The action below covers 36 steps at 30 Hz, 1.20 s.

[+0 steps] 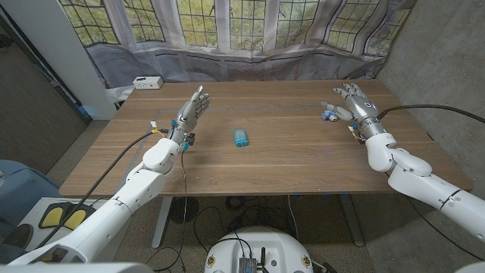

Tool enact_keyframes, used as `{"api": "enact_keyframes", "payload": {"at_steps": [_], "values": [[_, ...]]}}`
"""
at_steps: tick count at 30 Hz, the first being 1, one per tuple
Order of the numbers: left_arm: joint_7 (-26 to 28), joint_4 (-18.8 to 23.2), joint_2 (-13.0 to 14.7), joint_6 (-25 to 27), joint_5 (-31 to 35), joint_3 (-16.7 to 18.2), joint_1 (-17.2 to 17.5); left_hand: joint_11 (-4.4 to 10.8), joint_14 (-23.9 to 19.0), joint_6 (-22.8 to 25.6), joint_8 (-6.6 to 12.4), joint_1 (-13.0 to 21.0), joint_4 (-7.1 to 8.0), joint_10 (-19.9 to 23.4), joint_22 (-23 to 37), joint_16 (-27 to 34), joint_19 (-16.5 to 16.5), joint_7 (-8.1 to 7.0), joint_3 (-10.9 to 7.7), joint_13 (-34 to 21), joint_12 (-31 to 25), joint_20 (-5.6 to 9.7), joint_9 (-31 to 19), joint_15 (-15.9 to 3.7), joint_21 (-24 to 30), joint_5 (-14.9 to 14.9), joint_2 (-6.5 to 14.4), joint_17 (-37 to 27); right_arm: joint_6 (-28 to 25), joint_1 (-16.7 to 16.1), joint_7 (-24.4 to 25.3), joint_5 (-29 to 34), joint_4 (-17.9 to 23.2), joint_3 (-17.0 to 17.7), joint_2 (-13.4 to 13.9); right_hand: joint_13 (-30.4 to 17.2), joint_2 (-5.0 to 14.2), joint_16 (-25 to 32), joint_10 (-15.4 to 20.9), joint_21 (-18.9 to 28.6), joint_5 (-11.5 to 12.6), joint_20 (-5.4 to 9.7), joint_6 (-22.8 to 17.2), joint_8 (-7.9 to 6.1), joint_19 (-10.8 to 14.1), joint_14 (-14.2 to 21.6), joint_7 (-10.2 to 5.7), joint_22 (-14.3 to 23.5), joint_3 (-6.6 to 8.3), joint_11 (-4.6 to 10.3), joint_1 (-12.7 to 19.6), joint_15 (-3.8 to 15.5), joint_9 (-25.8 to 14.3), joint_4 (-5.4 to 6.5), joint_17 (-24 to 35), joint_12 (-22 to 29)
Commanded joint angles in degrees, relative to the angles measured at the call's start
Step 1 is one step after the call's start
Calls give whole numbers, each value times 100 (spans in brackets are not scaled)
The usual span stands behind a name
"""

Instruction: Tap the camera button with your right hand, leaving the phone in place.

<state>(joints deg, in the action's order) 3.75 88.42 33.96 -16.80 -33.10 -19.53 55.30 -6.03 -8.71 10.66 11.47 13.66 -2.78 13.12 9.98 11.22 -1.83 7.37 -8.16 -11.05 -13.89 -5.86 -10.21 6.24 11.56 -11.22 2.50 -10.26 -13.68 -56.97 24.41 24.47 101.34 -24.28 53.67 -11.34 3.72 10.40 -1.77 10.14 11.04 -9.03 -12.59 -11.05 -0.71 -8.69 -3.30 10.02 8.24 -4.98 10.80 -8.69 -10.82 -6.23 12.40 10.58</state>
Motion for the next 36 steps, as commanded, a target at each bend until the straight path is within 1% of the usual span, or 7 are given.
{"api": "enact_keyframes", "payload": {"at_steps": [1, 3, 5, 8, 12, 21, 36], "values": [[15, 8, 13, 19, -15, 11, 18, 21, -56, 41, -23, 5, -9, 35, 35, -3, -9, -1, -11, -21, 11, -59, -13, 24, -4, 2, 53, -14, -306, 172, -377, -43, 107, -148, 101, -12, 41, -15, -181, -40, 0, -61, -29, -21, -290, -257, -39, 20, 51, 2, -10, 40, -5, 16, 12, -8], [19, 9, 15, 22, -7, 9, 17, 20, -57, 39, -24, 5, -10, 39, 35, -3, -9, 1, -11, -21, 11, -59, -13, 24, -5, 2, 53, -14, -376, 206, -457, -48, 122, -173, 112, -13, 48, -23, -316, -39, -1, -127, -19, -12, -502, -440, -39, 23, 49, -8, -29, 116, -6, 27, 15, -11], [17, 11, 15, 21, -9, 9, 18, 14, -55, 46, -23, 6, -12, 37, 35, -5, -10, 8, -11, -21, 15, -62, -13, 26, -5, 3, 55, -14, -461, 249, -598, -58, 158, -203, 146, -15, 45, -24, -386, -40, -2, -128, -6, -5, -617, -535, -33, 26, 44, -15, -43, 156, -6, 33, 18, -12], [30, 16, 14, 16, 1, 10, 21, 4, -55, 46, -25, 6, -13, 39, 35, -7, -9, 3, -11, -21, 18, -61, -13, 21, -6, 3, 56, -14, -616, 318, -796, -39, 211, -267, 188, -19, 46, -12, -628, -33, -6, -41, 112, 32, -921, -771, 27, 34, 28, 15, -101, 246, -8, 62, 32, -18], [46, 39, 21, 16, 8, 19, 25, -7, -50, 47, -27, 6, -16, 40, 35, -11, -8, -1, -11, -22, 23, -61, -13, 33, -7, 4, 58, -14, -707, 415, -952, -37, 199, -344, 201, -23, 54, -19, -844, -29, -5, -36, 191, 45, -1141, -964, 24, 39, 22, -1, -134, 255, -10, 80, 39, -31], [72, 62, 23, 31, 4, 32, 33, -7, -52, 58, -27, 6, -20, 49, 35, -13, -8, 6, -11, -22, 29, -63, -14, 33, -8, 6, 63, -14, -812, 567, -1124, 36, 155, -504, 226, -28, 81, -24, -1115, -24, -2, -41, 286, 52, -1439, -1217, 8, 44, 38, 4, -136, 245, -13, 83, 39, -29], [80, 58, 12, 34, 19, 23, 18, 15, -48, 57, -34, 5, -28, 51, 35, -18, 4, 7, -9, -23, 44, -65, -14, 30, -14, 8, 68, -15, -991, 722, -1333, 106, 123, -669, 225, -32, 105, -4, -1326, -14, -8, 32, 233, 9, -1699, -1393, 23, 49, 48, 23, -157, 257, -15, 98, 47, -15]]}}
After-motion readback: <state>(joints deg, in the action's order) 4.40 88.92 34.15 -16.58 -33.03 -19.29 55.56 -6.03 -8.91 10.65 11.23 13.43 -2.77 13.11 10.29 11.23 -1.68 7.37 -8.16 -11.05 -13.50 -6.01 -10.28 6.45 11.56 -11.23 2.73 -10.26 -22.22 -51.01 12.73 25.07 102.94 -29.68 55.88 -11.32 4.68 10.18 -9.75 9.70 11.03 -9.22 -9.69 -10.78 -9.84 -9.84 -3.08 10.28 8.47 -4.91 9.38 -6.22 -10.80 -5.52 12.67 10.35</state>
